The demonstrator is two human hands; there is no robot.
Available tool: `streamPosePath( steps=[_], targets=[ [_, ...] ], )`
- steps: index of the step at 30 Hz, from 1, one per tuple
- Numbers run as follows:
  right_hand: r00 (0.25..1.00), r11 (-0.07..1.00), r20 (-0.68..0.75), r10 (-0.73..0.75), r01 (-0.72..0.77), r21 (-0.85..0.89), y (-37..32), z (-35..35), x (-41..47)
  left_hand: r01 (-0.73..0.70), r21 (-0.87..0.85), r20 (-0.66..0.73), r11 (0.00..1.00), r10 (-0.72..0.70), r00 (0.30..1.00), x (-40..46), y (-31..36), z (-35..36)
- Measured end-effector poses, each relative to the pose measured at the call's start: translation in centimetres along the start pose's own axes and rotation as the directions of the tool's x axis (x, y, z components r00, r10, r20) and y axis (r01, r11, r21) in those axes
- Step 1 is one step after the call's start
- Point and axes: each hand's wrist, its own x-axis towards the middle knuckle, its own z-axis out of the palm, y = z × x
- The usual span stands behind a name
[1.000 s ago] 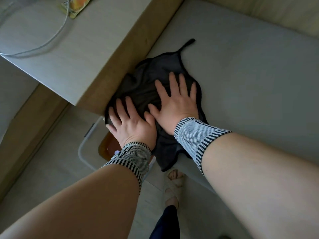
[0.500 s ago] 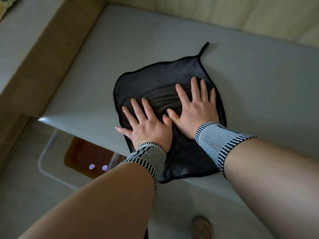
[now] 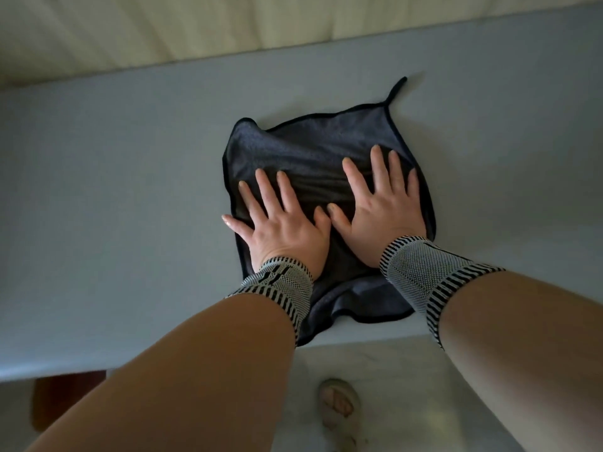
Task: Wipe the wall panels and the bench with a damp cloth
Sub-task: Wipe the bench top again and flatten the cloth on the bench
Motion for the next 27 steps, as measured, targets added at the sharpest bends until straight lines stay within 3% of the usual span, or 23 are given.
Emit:
streamPosePath(
  steps=[9, 13, 17, 27],
  targets=[
    [0.981, 0.984, 0.079, 0.179, -0.178, -0.018, 6.5, 0.0, -8.7, -0.349, 0.138, 0.1, 0.927, 0.337, 0.936, -6.9, 3.9, 2.1],
    [0.988, 0.991, 0.141, 0.065, -0.048, -0.122, 6.0, 0.6, -11.9, -0.573, 0.191, 0.231, 0.797, 0.531, 0.815, -9.0, 0.8, 2.1],
    [0.977, 0.978, 0.17, -0.127, 0.152, -0.144, 3.1, 1.4, -14.0, -0.683, 0.255, 0.306, 0.685, 0.613, 0.729, -9.0, -4.2, 1.7],
    [0.97, 0.948, 0.077, -0.231, 0.242, -0.206, -11.5, 4.4, -13.5, -0.518, 0.296, 0.203, 0.803, 0.477, 0.855, -7.6, -18.5, 0.0]
  ],
)
